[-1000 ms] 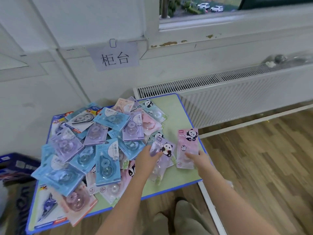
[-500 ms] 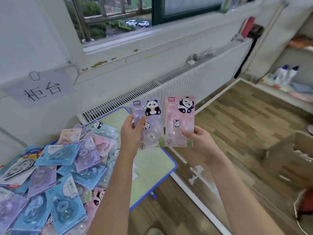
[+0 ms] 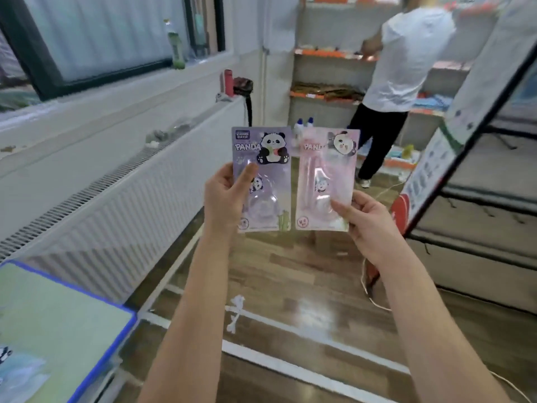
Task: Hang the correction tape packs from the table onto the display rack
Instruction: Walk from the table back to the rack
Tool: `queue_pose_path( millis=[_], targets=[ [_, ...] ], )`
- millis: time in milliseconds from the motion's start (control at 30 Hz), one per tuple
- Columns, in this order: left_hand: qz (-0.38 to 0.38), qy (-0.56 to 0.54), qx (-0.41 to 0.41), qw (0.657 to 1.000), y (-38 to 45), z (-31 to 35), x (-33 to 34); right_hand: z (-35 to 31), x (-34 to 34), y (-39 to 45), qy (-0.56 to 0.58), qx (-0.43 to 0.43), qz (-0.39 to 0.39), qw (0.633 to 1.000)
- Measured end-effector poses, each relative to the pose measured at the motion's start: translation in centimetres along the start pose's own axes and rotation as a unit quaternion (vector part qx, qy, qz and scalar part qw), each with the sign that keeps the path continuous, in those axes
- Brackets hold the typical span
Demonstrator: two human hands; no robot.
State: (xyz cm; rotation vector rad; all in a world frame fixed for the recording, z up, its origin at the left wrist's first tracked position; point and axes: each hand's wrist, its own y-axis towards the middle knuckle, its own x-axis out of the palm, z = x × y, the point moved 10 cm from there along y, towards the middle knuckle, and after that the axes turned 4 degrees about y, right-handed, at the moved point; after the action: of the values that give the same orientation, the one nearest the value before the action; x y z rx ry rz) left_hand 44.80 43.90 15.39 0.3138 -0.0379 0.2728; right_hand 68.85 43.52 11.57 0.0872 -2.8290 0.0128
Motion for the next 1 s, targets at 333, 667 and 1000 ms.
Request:
queue_pose_path(
  millis=[333,667,1000],
  targets=[
    [-0.197,-0.04,0.027,0.979,-5.7,3.8,31.3,-12.8,-25.8,-9.0,-0.038,-0.118,0.165,0.978],
    [-0.339,-0.109,0.039,0.934,-11.0,2.8,54.9,-15.7,-46.2,-13.0,-0.017,-0.133,0.318,0.938],
    [-0.41,-0.137,0.015,0.902,-12.1,0.4,75.9,-20.5,-63.5,-11.6,0.019,-0.147,0.395,0.906]
  ],
)
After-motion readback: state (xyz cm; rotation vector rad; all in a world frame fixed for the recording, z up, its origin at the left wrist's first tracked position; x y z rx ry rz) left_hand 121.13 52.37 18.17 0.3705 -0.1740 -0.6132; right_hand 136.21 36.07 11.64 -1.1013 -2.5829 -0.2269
